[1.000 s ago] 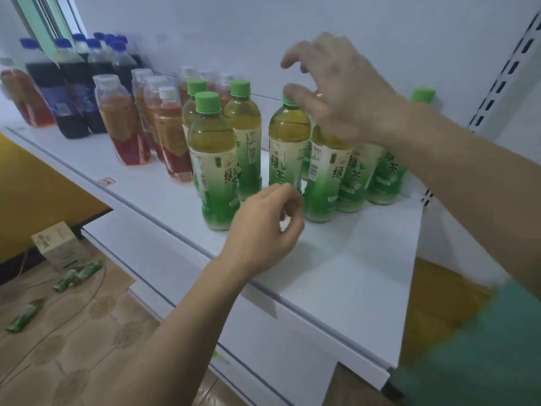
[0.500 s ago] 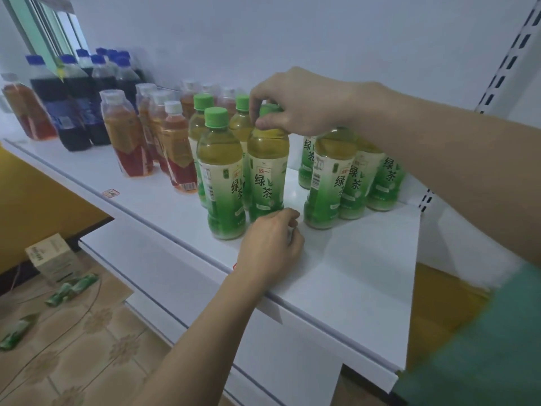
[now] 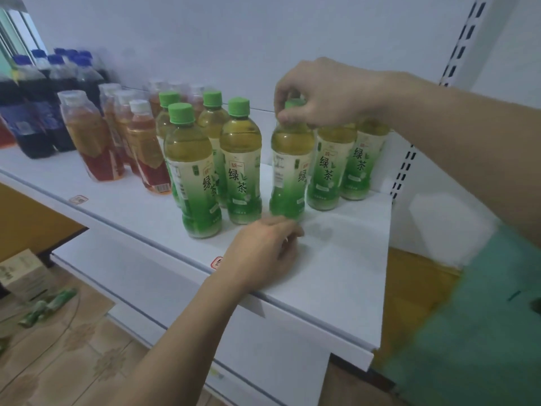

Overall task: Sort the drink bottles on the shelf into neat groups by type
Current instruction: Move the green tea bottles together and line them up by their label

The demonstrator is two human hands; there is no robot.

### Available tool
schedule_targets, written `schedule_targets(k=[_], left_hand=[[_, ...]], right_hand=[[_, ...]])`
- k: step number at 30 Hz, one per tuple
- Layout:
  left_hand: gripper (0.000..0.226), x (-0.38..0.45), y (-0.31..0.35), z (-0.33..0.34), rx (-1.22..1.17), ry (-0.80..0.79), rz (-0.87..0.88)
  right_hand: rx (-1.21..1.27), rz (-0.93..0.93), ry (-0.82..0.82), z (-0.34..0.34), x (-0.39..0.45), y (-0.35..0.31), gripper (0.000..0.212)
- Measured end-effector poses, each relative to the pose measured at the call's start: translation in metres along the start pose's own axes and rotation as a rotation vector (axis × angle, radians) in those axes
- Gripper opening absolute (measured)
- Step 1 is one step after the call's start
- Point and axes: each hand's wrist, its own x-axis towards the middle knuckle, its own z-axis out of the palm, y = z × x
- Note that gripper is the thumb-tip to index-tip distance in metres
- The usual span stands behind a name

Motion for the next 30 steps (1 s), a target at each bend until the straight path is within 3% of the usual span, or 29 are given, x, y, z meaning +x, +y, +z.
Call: schedule_targets(k=[3,12,18,24,30], left_hand=[[0.022,0.0,0.003,-0.001,-0.027,-0.047,0.117],[0.028,0.009,0.008,0.005,0.01,-0.103,0.1],[0.024,0.047,0.031,0.018,-0.029,-0.269,0.12],[0.01,0.099,0.046,0.04,0.089,-0.32,-0.078],[0.031,0.108,0.047,0.063,0.085,-0.007,-0.439]], right_hand=[[0.053,-0.025,0.036,0.008,0.008,-0.015,0.016],[0.201,-0.034,-0.105,-0.002,0.009,0.001,0.025],[0.109,0.016,0.064,-0.011,0.043,0.054,0.028],[0.007,0.021,-0.034,0.004,0.084,0.096,0.033],[-0.021,-0.047,-0.022,0.019,0.11,0.112,0.029]])
